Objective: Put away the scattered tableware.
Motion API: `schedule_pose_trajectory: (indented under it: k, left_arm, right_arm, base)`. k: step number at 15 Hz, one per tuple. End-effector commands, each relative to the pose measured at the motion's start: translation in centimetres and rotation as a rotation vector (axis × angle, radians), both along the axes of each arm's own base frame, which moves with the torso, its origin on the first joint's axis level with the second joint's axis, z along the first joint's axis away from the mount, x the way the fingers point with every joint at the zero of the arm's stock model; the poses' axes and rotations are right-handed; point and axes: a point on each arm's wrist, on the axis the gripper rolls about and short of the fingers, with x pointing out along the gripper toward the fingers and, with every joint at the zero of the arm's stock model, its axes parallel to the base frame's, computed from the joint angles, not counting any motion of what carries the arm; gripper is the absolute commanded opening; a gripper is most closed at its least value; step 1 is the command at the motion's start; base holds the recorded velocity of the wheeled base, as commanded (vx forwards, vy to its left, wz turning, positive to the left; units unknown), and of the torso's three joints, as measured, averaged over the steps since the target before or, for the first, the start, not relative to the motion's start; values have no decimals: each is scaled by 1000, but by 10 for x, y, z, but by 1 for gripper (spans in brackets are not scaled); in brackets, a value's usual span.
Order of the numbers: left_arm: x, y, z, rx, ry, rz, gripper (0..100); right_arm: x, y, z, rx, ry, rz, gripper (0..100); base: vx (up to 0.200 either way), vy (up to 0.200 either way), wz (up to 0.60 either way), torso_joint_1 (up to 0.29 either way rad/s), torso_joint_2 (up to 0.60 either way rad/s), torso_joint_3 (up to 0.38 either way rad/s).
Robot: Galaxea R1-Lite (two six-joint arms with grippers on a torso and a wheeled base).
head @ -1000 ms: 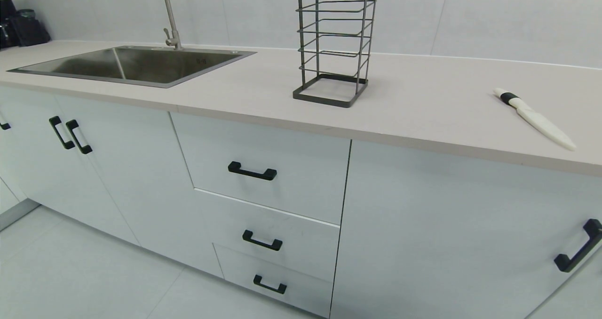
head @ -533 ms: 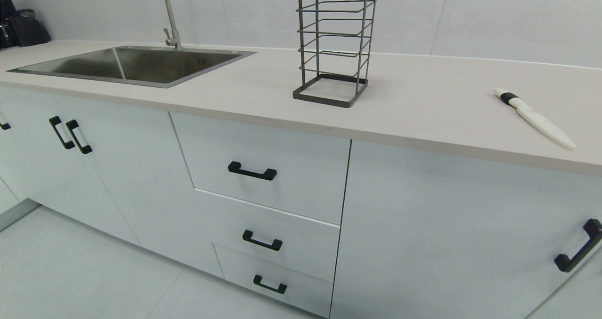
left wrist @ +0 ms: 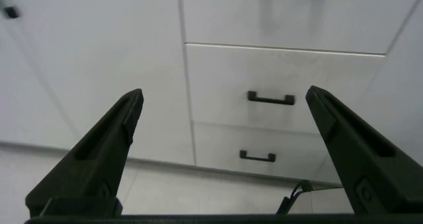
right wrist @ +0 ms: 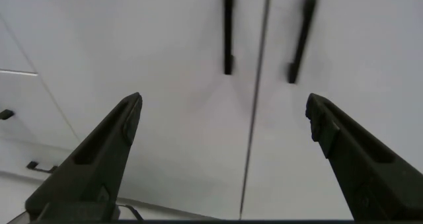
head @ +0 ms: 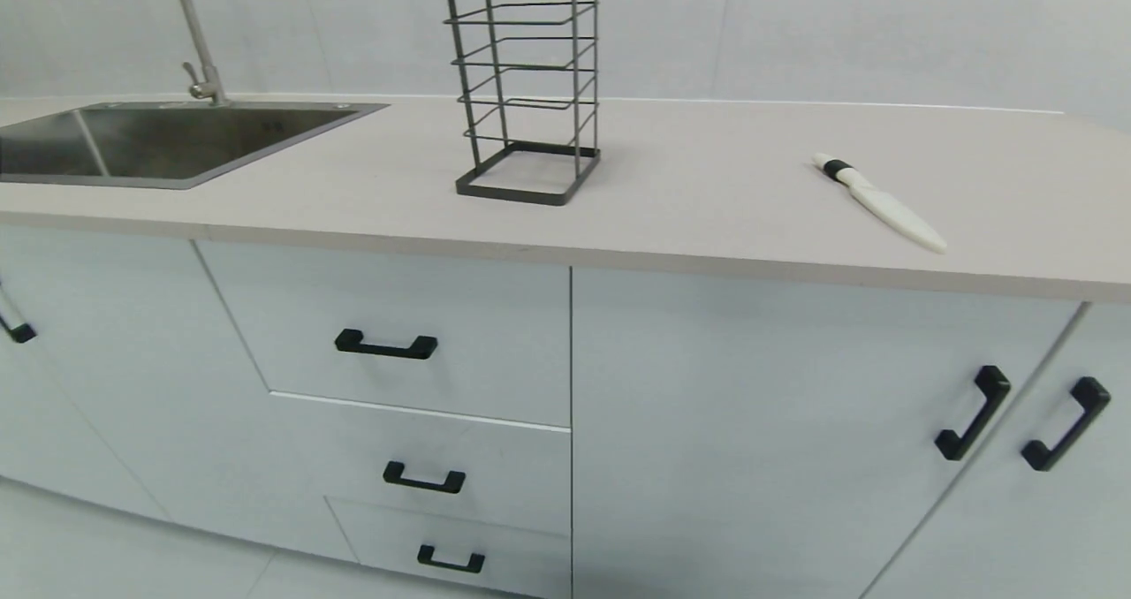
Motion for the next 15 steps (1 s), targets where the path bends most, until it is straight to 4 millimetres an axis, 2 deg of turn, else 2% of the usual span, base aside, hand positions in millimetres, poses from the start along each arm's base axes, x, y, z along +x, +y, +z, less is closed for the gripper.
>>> schedule_pose_trajectory:
  k: [1,2,5,8,11,15]
  left_arm:
    - [0,0,0,0,2,-2,100]
    - [0,0,0,-1,3,-2,100]
    - [0,0,0,6,2,-2,100]
    - [0,0,0,-3,3,0,100]
    - [0,0,0,-1,3,2,100]
    - [0,0,0,-1,3,2,100]
  right_arm:
    - [0,0,0,0,1,0,100]
    - [0,0,0,0,1,0,100]
    - [0,0,0,0,1,0,100]
    - [0,0,0,0,3,0,100]
    - [0,0,0,0,1,0,100]
    - [0,0,0,0,1,0,100]
  base:
    - [0,0,0,0,0,0]
    - [0,0,0,0,0,0]
    - [0,0,-600,4,4,4]
    - [0,0,0,0,0,0]
    - [200,0,0,-1,5,5]
    - [0,0,0,0,0,0]
